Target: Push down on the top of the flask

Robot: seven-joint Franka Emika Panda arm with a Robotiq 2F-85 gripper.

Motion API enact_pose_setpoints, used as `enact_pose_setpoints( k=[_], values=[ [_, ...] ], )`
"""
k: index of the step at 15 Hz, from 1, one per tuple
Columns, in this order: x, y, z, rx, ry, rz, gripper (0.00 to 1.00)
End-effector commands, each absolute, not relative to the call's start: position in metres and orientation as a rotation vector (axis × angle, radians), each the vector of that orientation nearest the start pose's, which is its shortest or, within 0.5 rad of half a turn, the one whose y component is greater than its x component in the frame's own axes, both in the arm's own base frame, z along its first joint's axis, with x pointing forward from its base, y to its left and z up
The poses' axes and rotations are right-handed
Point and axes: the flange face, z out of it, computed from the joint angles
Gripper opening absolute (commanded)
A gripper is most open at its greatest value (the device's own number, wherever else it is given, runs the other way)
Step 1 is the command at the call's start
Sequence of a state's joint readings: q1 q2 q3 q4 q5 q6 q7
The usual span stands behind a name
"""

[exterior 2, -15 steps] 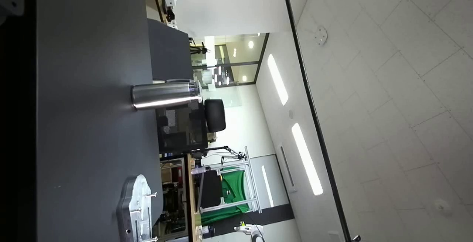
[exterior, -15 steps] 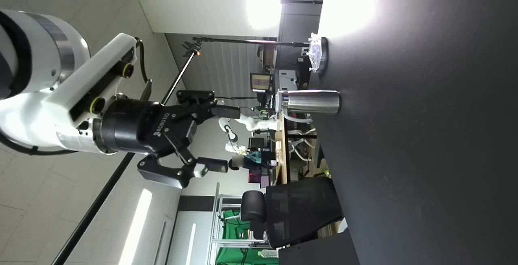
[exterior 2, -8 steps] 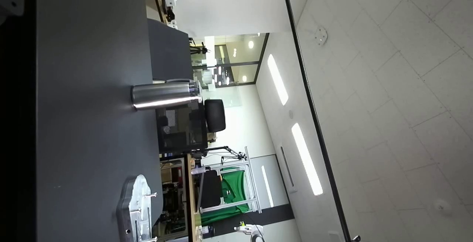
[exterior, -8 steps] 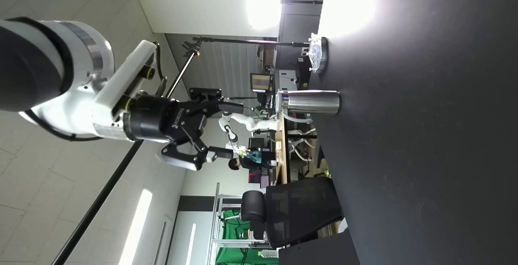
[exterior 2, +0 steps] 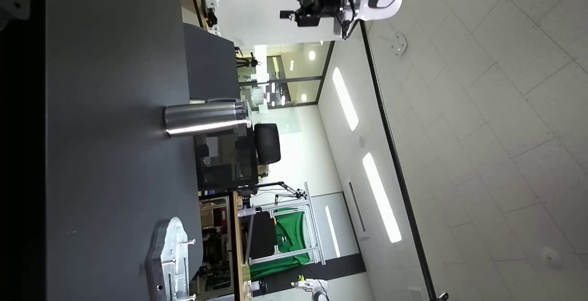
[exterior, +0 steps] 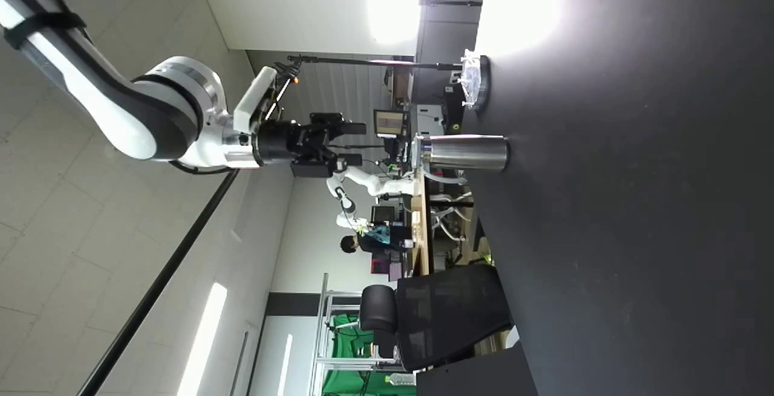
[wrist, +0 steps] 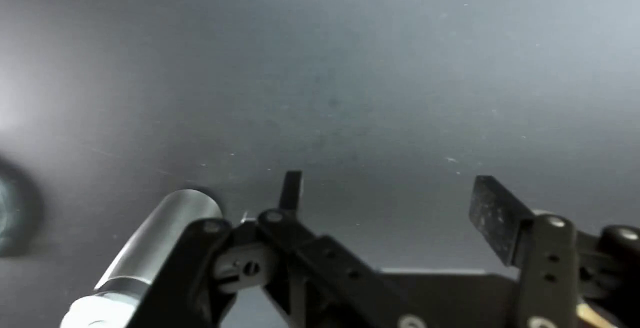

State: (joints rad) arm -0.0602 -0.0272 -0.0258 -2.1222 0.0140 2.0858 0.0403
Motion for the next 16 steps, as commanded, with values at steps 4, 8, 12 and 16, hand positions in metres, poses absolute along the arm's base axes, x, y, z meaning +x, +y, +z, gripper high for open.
enact_pose_setpoints(
  k=[4, 8, 12, 16],
  values=[
    [0.579, -0.169, 0.468, -3.333, 0.136, 0.215, 0.34],
    [0.593, -0.207, 0.48, -3.192, -0.011, 0.206, 0.08],
    [0.607, -0.23, 0.486, -3.093, -0.047, 0.14, 0.0],
    [0.625, -0.245, 0.494, -3.134, -0.03, 0.005, 0.0]
  ],
)
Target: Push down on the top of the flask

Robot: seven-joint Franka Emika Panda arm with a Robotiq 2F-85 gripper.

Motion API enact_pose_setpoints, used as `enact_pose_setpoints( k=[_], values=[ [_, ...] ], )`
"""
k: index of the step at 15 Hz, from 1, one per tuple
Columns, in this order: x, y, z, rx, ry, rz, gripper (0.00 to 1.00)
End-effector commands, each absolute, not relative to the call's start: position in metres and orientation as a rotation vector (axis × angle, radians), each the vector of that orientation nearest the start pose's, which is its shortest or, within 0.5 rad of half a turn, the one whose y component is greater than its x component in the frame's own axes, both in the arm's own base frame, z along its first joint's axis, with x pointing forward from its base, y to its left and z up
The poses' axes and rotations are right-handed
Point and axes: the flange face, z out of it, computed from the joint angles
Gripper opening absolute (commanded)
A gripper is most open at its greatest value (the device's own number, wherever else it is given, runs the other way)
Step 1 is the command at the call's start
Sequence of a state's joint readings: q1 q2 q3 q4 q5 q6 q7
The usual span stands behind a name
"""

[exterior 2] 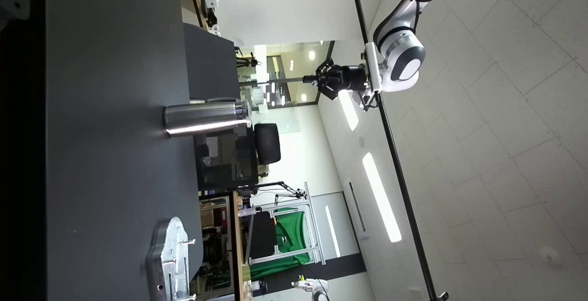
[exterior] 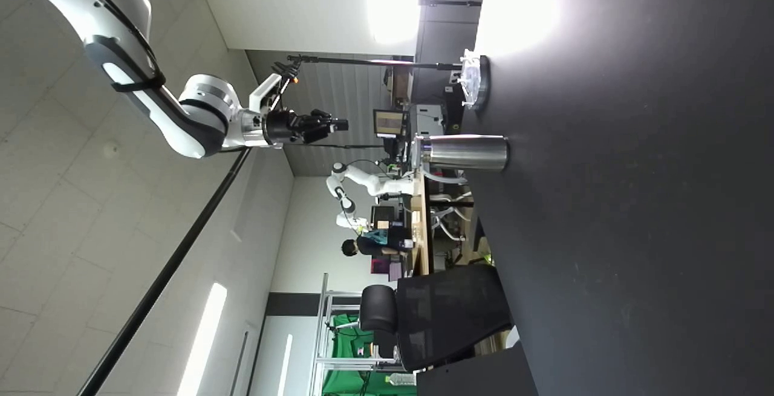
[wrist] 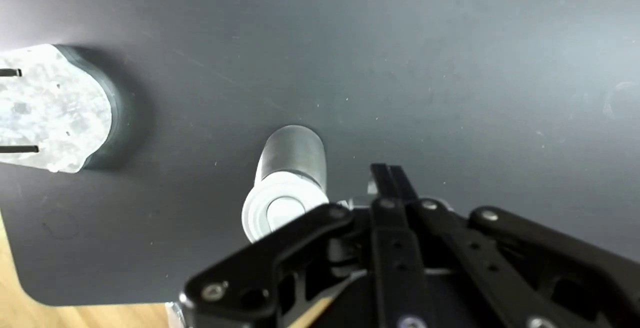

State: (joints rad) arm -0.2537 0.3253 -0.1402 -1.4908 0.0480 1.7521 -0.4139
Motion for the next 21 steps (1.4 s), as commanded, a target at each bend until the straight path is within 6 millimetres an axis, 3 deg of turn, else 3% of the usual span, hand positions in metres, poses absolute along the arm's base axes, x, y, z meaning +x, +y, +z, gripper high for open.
enact_pose_setpoints(
  k=[1, 3, 16, 21],
  values=[
    [0.627, -0.247, 0.496, -3.152, -0.01, 0.003, 0.0],
    [0.62, -0.243, 0.489, -3.147, -0.019, 0.023, 0.01],
    [0.625, -0.246, 0.492, -3.157, -0.012, 0.004, 0.0],
    [0.636, -0.262, 0.475, -3.174, 0.028, -0.095, 0.0]
  ],
)
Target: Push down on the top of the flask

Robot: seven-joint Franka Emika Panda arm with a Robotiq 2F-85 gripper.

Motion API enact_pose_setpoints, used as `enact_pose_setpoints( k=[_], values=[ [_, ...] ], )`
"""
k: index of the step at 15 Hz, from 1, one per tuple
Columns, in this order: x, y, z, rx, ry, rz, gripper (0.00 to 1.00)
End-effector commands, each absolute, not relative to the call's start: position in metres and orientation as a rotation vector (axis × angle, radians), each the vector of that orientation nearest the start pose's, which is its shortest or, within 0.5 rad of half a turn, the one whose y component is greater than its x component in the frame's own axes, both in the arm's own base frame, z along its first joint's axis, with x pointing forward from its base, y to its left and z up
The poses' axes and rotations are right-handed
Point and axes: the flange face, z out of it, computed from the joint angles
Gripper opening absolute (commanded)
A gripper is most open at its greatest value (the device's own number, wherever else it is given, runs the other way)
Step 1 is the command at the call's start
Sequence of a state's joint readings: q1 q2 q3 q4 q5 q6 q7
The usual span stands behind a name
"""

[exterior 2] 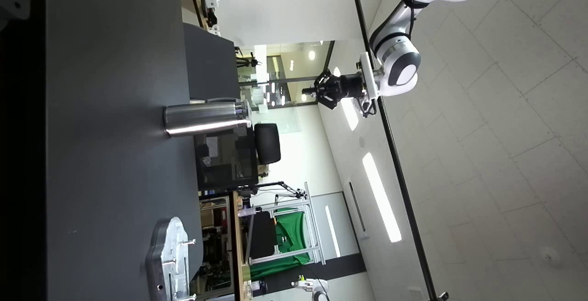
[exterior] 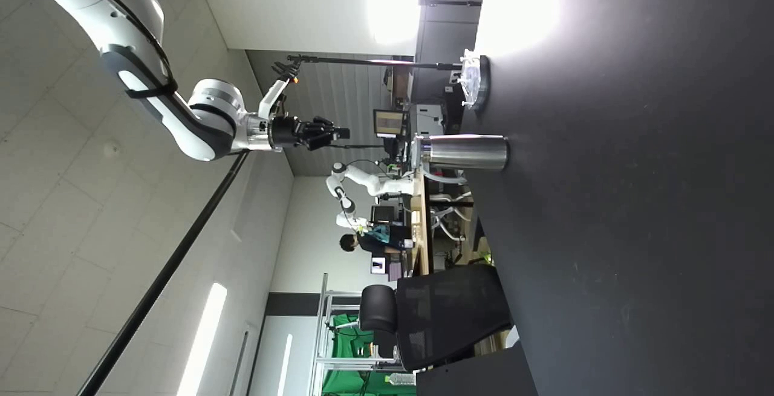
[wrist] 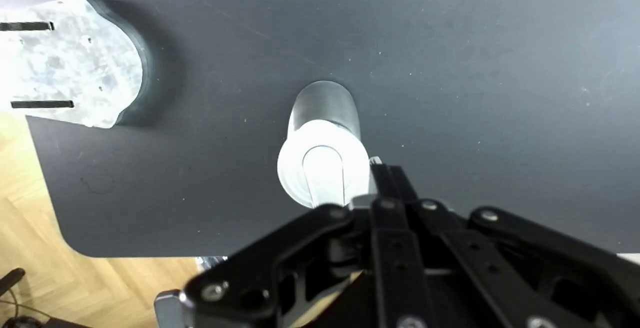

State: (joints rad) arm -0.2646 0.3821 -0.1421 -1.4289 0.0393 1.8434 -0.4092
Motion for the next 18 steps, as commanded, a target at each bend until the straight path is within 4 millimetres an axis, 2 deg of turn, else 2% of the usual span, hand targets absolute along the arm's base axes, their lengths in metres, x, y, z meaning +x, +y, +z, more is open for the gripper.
enact_pose_setpoints(
  k=[1, 11, 18],
  values=[
    [0.639, -0.265, 0.471, -3.178, 0.041, -0.119, 0.0],
    [0.66, -0.27, 0.408, -3.182, 0.084, -0.154, 0.0],
    [0.667, -0.275, 0.374, -3.182, 0.127, -0.128, 0.0]
  ],
)
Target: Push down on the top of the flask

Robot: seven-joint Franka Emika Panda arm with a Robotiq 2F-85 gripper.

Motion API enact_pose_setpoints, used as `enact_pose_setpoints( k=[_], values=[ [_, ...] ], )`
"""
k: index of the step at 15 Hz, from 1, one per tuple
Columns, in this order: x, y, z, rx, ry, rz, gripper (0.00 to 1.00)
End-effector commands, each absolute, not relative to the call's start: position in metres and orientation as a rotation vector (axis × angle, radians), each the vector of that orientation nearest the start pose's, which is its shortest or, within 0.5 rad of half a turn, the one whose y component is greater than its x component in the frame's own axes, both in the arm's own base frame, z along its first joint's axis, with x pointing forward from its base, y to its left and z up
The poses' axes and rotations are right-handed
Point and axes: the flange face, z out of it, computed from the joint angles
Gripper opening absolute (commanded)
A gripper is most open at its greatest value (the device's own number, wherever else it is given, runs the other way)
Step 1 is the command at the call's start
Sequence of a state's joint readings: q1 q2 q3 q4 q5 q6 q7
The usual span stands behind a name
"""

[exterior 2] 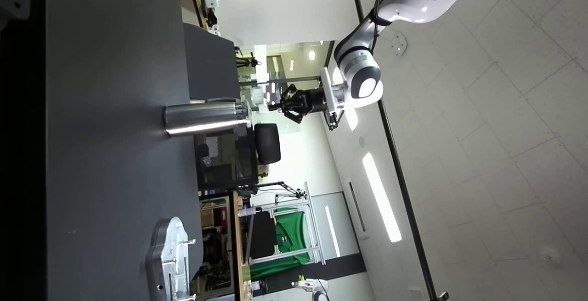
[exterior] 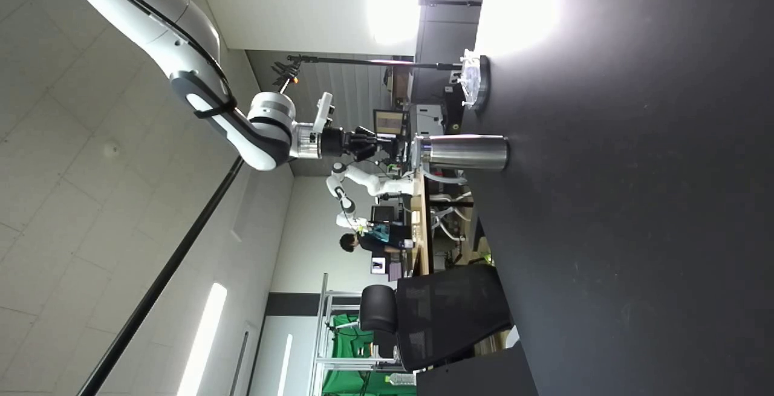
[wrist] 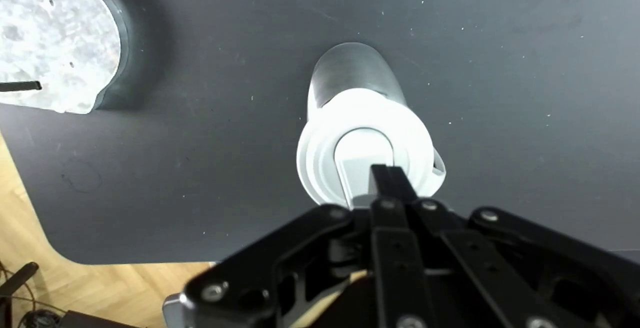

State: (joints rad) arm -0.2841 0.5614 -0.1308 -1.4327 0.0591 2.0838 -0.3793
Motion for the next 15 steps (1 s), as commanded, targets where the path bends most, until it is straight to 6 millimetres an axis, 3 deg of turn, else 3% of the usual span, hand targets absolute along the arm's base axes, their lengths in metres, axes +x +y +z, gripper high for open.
enact_pose_setpoints(
  k=[1, 15],
  values=[
    [0.667, -0.275, 0.37, -3.179, 0.135, -0.119, 0.0],
    [0.666, -0.291, 0.329, -3.156, 0.182, -0.087, 0.0]
  ],
)
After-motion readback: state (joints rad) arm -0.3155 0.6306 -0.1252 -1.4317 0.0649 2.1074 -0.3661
